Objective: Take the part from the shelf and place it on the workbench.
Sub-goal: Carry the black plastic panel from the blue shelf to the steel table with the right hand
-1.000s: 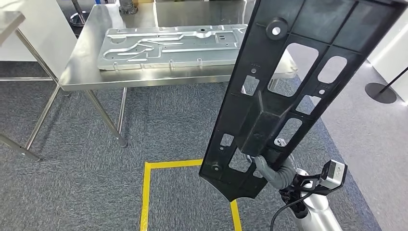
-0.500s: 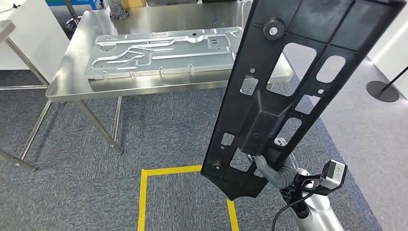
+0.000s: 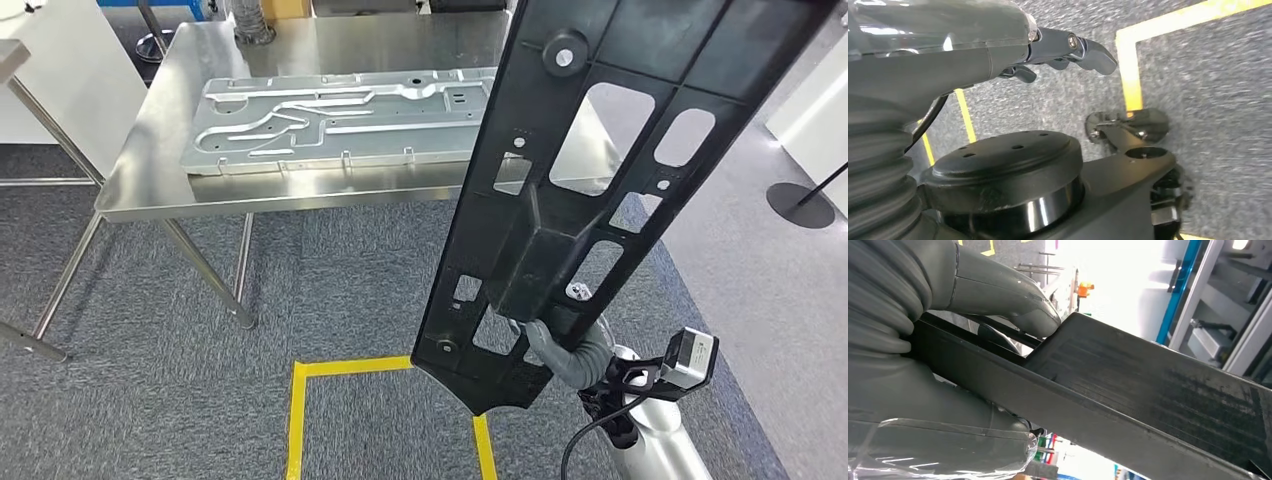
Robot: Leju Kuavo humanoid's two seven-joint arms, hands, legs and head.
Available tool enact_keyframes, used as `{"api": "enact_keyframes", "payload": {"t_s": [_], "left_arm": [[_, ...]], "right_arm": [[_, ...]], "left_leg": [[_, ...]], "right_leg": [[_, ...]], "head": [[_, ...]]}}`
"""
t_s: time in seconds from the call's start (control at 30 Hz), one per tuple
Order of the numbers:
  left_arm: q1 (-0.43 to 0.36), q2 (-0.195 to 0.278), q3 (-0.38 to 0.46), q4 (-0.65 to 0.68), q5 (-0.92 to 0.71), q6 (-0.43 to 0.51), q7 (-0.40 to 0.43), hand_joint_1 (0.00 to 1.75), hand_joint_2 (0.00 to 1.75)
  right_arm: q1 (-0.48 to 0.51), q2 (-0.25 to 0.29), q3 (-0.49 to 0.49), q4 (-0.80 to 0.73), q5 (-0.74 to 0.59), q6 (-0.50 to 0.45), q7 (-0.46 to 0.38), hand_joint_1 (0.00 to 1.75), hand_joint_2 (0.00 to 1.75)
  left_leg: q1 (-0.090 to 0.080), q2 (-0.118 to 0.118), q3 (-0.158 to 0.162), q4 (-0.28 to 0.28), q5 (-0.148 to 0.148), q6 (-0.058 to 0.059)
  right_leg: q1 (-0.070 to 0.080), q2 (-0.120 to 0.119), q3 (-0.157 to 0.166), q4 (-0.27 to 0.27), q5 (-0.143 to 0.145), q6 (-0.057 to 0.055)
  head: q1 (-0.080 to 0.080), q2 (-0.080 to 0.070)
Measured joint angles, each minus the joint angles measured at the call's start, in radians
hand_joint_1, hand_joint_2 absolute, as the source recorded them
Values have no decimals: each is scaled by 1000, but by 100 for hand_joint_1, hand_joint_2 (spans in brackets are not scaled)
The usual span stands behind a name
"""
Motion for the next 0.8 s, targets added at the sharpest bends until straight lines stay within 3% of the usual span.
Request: {"api": "enact_keyframes", "payload": {"t_s": [0.07,0.17,0.23,0.27,0.33,0.37,0.4,0.43,0.5,0.53,0.57,0.63,0.7,0.73,0.8], "left_arm": [[-1,0,0,0,0,0,0,0,175],[-3,-1,0,0,0,1,0,0,175],[-5,-1,0,0,0,1,-1,0,175],[-5,-1,0,0,-1,2,-1,0,175],[-4,-1,0,0,0,3,-3,0,175],[-4,-1,0,0,0,3,-4,0,175],[-4,-1,0,0,0,3,-5,0,175],[-5,-1,1,0,0,4,-6,0,175],[-4,0,1,0,-1,4,-7,0,175],[-4,0,1,0,-1,5,-7,0,175],[-3,1,1,0,-1,5,-7,0,175],[-4,2,1,0,-1,6,-6,0,175],[-4,1,1,0,-1,6,-6,0,175],[-4,0,1,0,-1,6,-6,0,175],[-5,-2,1,0,0,5,-7,0,175]], "right_arm": [[-6,1,0,4,-1,0,0,175,175],[-9,1,0,6,-6,1,1,175,175],[-11,0,0,7,-12,2,0,175,175],[-12,0,0,7,-14,3,0,175,175],[-11,-1,1,7,-16,4,0,175,175],[-10,-1,1,7,-16,4,0,175,175],[-9,-1,1,7,-17,5,0,175,175],[-8,-1,1,7,-17,4,0,175,175],[-7,-1,1,7,-18,2,-1,175,175],[-7,-1,1,7,-19,2,-1,175,175],[-7,-1,1,8,-20,1,-1,175,175],[-5,-1,0,8,-20,1,-1,175,175],[-4,0,0,5,-20,0,-1,175,175],[-6,1,-1,3,-20,0,-1,175,175],[-10,2,-3,2,-20,-1,-1,175,175]], "left_leg": [[-2,0,7,1,-15,-13],[-1,2,16,-2,-28,-31],[1,4,0,46,-53,-38],[2,4,-29,103,-75,-40],[2,4,-119,246,-118,-41],[1,4,-156,293,-120,-40],[1,4,-177,305,-99,-37],[0,4,-177,274,-57,-32],[-6,3,-142,149,42,-16],[-10,4,-123,96,71,-8],[-15,4,-109,60,81,-4],[-19,4,-100,37,70,0],[-12,4,-85,16,67,4],[-8,4,-75,5,67,7],[-5,5,-56,-7,61,13]], "right_leg": [[4,-1,28,-72,18,-11],[8,4,38,-83,-3,-35],[5,3,53,-90,-12,-51],[6,2,61,-93,-17,-57],[10,1,75,-93,-30,-64],[13,2,84,-93,-37,-65],[16,3,95,-93,-45,-66],[18,4,107,-93,-54,-66],[23,6,134,-93,-73,-64],[25,7,142,-93,-81,-61],[25,7,146,-93,-87,-56],[22,8,145,-96,-91,-45],[20,6,147,-93,-99,-35],[20,5,137,-70,-110,-30],[17,4,74,41,-147,-20]], "head": [[0,0],[0,0],[0,0],[0,0],[0,0],[0,0],[0,0],[0,0],[0,0],[0,0],[0,0],[0,0],[0,0],[0,0],[0,0]]}}
